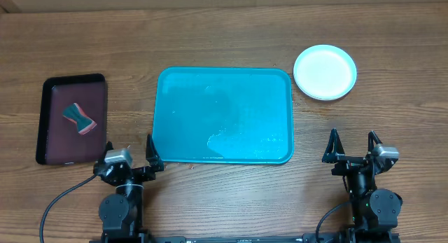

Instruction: Clean dirty plates on tray and stack at the side

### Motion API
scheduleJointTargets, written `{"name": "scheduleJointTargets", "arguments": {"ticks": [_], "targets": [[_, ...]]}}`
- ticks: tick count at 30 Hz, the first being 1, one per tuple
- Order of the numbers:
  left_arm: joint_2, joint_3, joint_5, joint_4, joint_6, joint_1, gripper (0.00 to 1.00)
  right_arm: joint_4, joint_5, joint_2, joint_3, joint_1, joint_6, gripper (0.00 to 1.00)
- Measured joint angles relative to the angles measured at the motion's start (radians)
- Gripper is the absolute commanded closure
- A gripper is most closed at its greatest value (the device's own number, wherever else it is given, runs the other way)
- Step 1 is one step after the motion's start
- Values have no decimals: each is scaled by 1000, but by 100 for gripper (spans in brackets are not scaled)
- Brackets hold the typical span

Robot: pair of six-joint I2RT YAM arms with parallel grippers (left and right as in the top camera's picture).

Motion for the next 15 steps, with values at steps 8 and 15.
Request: {"name": "scheduleJointTargets", "arguments": {"ticks": [8,15], "targets": [[0,0,4,0,130,-13,0,0,0,0,0,0,0,0],[0,0,3,0,135,-13,0,0,0,0,0,0,0,0]]}}
